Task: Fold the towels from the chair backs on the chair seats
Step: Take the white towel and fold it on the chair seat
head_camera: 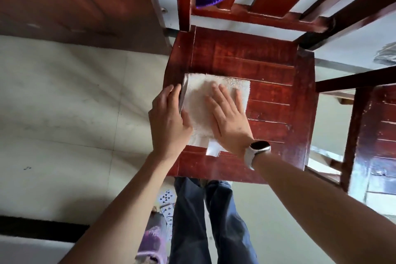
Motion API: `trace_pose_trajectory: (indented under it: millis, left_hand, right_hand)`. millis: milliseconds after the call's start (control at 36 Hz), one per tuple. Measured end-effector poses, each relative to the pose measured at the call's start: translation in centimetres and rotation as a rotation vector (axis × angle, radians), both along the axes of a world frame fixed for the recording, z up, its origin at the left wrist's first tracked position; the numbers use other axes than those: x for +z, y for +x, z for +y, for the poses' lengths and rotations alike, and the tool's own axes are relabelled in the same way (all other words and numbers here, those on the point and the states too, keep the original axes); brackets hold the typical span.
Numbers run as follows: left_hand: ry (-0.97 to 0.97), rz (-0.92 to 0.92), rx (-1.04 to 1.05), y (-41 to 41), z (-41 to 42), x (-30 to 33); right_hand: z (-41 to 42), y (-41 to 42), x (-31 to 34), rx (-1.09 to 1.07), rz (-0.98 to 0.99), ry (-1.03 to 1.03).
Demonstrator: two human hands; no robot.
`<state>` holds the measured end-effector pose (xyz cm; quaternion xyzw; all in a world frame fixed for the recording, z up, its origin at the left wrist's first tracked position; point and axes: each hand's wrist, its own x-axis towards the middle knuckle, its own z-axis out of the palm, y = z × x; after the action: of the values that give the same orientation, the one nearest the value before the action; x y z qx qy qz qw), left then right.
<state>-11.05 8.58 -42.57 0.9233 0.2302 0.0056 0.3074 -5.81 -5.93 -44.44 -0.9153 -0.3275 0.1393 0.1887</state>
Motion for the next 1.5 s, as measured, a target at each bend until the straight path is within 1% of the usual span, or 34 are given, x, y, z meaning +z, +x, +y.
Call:
trace_pose_trajectory:
  millis: [56, 111, 167, 194, 222, 278, 333, 389, 417, 472, 528, 583, 611, 667, 750, 806, 833, 917, 972, 1028, 1111, 1194, 1333, 1389, 1417, 1500]
  left_hand:
    - [0.118, -0.054, -0.201, 1.3, -0.2, 0.0]
    - [0.214, -0.019, -0.418, 2.6, -0.4, -0.5]
    - [0.257, 0.089, -0.560, 3.6, -0.4, -1.4]
    - [0.252, 0.157, -0.592, 3.9, -0.2, -2.0]
    - [0.224, 0.224, -0.593, 4.1, 0.0, -2.5]
    - [0.153, 0.298, -0.542, 4.4, 0.4, -3.3]
    - [0.136, 0.271, -0.499, 4.4, 0.4, -3.2]
    - [0.160, 0.208, -0.455, 4.2, 0.0, -2.8]
    - [0.185, 0.193, -0.427, 4.0, -0.3, -2.6]
    - [0.229, 0.222, -0.358, 3.1, -0.9, -2.1]
    - [0.248, 0.282, -0.298, 1.8, -1.9, -1.6]
    - [0.268, 0.336, -0.303, 0.3, -3.3, -1.1]
    - [0.270, 0.350, -0.305, -0.4, -4.0, -0.9]
    - [0.260, 0.336, -0.266, -1.1, -4.9, -0.4]
    - [0.250, 0.212, -0.188, -0.3, -5.2, 0.4]
    - [0.273, 0.115, -0.214, 1.1, -5.2, 0.6]
    - [0.287, 0.064, -0.260, 2.0, -5.2, 0.5]
    - [0.319, -0.059, -0.495, 5.3, -5.4, -0.5]
    - [0.337, -0.019, -0.646, 7.1, -5.7, -1.6]
    - [0.347, 0.071, -0.725, 7.6, -5.9, -3.1]
    - [0.321, 0.137, -0.699, 6.9, -5.7, -5.0]
    - [0.338, 0.112, -0.654, 6.4, -5.6, -6.4]
    - [0.344, 0.165, -0.665, 6.7, -5.9, -6.6]
    - [0.295, 0.195, -0.654, 6.8, -6.2, -6.0]
    - [0.246, 0.190, -0.631, 6.8, -6.3, -5.7]
    - [0.072, 0.128, -0.447, 6.4, -6.4, -4.5]
  right_hand:
    - [-1.0, -0.7, 0.8, -0.187, 0.027, 0.076]
    - [-1.9, -1.8, 1.2, -0.490, 0.129, 0.124]
    - [-2.4, -2.8, 1.5, -0.748, 0.376, 0.106]
    - [-2.5, -3.2, 1.5, -0.817, 0.502, 0.055]
    - [-2.5, -3.6, 1.4, -0.848, 0.593, 0.004]
    - [-2.3, -4.0, 1.3, -0.865, 0.671, -0.030]
    - [-1.9, -3.5, 1.6, -0.914, 0.723, 0.005]
    - [-2.1, -2.5, 2.0, -0.953, 0.791, 0.050]
    - [-2.5, -1.9, 2.2, -0.949, 0.793, 0.057]
    - [-4.0, -0.3, 2.7, -0.899, 0.695, 0.029]
    - [-6.0, 1.5, 2.8, -0.845, 0.450, -0.060]
    - [-7.9, 3.2, 2.5, -0.796, 0.175, -0.181]
    - [-8.5, 3.8, 2.3, -0.768, 0.075, -0.214]
    - [-8.8, 4.3, 2.2, -0.679, -0.014, -0.218]
    - [-7.9, 3.5, 1.8, -0.460, -0.036, -0.213]
    - [-7.2, 2.5, 1.4, -0.341, -0.031, -0.240]
    - [-6.8, 2.0, 1.0, -0.315, -0.030, -0.246]
    - [-6.0, 0.8, -0.1, -0.373, -0.026, -0.210]
    - [-5.7, 0.3, -1.1, -0.436, -0.015, -0.178]
    - [-6.1, -0.1, -2.2, -0.437, -0.033, -0.173]
    - [-6.7, 0.0, -3.5, -0.376, -0.092, -0.168]
    - [-6.7, 0.1, -4.5, -0.364, -0.120, -0.143]
    - [-6.6, 0.2, -3.9, -0.368, -0.058, -0.162]
    - [-6.6, 0.4, -3.1, -0.374, -0.007, -0.148]
    - [-6.7, 0.5, -2.6, -0.389, 0.025, -0.105]
    - [-7.5, 0.1, -1.2, -0.520, 0.085, 0.014]
